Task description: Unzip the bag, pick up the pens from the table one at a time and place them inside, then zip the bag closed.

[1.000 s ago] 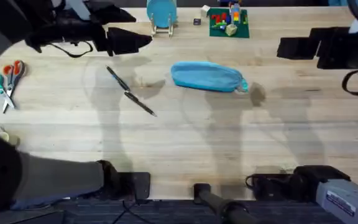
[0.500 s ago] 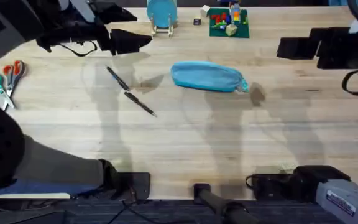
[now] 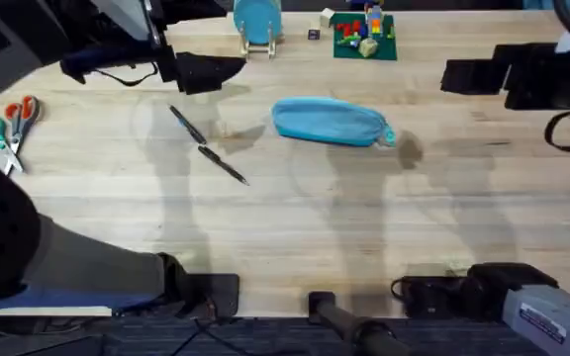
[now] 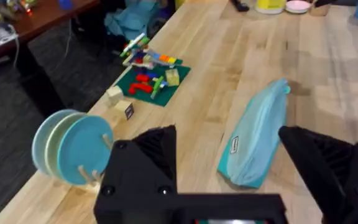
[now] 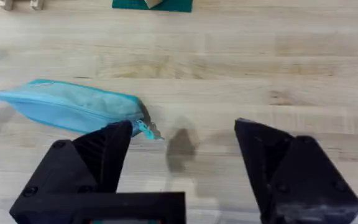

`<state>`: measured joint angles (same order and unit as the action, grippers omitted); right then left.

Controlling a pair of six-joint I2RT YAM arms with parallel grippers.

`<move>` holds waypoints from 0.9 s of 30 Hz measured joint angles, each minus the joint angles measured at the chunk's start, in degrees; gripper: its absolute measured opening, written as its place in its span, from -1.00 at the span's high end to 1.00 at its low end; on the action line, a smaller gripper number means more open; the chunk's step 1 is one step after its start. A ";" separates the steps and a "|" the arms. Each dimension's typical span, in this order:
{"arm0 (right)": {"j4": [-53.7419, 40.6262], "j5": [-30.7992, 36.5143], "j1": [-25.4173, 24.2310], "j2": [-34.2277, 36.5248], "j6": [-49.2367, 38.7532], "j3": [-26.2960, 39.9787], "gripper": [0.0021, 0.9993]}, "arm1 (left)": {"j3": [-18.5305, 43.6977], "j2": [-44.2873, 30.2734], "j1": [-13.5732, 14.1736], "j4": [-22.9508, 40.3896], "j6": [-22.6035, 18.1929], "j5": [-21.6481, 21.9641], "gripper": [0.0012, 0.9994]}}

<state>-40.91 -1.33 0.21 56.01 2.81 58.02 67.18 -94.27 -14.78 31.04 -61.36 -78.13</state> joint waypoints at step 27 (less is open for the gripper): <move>-0.02 0.00 0.00 0.00 0.00 0.00 -0.99 | 0.07 -16.25 6.21 -0.74 -2.78 -9.13 -0.98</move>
<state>-40.92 -1.32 0.21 56.01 2.81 58.02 67.24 -110.52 -8.57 30.30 -64.14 -87.26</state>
